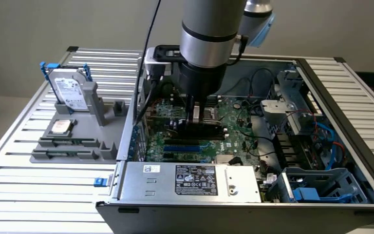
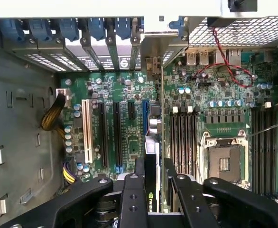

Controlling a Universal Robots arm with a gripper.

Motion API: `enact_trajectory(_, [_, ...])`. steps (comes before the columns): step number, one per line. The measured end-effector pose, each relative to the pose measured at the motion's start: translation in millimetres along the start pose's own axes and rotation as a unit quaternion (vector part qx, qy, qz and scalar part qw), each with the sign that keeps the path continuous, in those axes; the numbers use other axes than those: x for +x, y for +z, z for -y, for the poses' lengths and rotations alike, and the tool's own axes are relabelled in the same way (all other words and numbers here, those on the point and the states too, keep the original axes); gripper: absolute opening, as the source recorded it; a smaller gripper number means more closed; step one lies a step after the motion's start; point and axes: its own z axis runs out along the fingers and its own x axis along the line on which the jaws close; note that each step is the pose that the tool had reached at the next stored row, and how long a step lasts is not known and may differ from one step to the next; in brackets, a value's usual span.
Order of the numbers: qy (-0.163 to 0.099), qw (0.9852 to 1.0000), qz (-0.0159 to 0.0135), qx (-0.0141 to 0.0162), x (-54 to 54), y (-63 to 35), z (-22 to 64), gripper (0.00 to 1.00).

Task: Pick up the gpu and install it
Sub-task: 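Insert the gpu into the slot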

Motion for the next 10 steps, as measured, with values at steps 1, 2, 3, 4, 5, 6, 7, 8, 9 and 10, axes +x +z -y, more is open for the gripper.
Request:
enact_trajectory(1, [0.000, 1.0000, -0.0009, -0.0003, 0.6, 0.5, 0.1, 0.26])
enact_trajectory(2, [0.000, 1.0000, -0.0016, -0.0006, 1.1, 1.2, 0.1, 0.26])
enact_trajectory(3, [0.000, 1.0000, -0.0024, -0.0006, 1.4, 2.0, 0.2, 0.26])
enact_trajectory(4, [0.000, 1.0000, -0.0030, -0.0007, 1.5, 2.9, 0.2, 0.26])
enact_trajectory(5, [0.000, 1.0000, -0.0034, -0.0008, 1.6, 3.9, 0.3, 0.26])
enact_trajectory(6, [0.000, 1.0000, -0.0037, -0.0010, 1.7, 4.9, 0.4, 0.26])
enact_trajectory(7, [0.000, 1.0000, -0.0040, -0.0014, 1.8, 5.8, 0.4, 0.26])
enact_trajectory(8, [0.000, 1.0000, -0.0042, -0.0019, 1.8, 6.7, 0.5, 0.26])
enact_trajectory(9, [0.000, 1.0000, -0.0046, -0.0027, 1.9, 7.5, 0.6, 0.26])
enact_trajectory(10, [0.001, 1.0000, -0.0052, -0.0036, 2.0, 8.3, 0.6, 0.26])
